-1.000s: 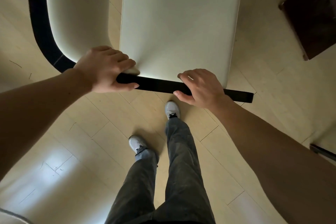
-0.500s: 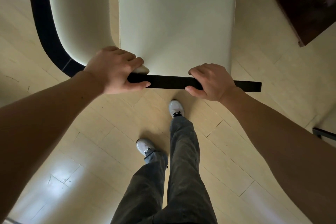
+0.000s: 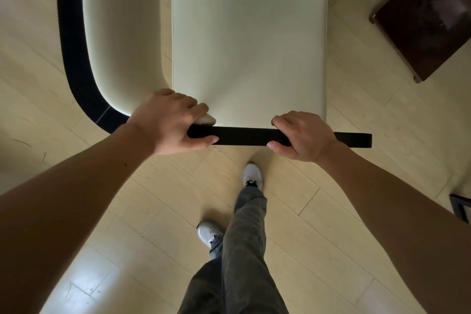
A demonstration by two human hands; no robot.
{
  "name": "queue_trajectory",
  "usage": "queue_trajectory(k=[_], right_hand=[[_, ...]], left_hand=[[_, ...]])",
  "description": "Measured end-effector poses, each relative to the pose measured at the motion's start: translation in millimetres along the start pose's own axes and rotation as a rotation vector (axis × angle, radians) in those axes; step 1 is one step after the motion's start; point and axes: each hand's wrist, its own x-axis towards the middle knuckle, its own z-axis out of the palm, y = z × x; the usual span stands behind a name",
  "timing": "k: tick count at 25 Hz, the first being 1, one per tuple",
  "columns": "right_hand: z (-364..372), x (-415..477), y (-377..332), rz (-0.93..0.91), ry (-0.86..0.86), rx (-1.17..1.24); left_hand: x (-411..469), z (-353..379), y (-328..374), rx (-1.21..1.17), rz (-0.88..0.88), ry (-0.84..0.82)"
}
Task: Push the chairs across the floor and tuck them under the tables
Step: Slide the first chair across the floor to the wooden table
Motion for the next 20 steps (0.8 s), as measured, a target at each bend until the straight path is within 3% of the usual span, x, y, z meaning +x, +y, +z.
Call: queue_trajectory(k=[20], right_hand=[[-4.6, 35.0, 6.3, 0.131, 0.032, 0.031]], left_hand=[[34.3, -16.5, -45.9, -0.019, 0.095, 0.067]])
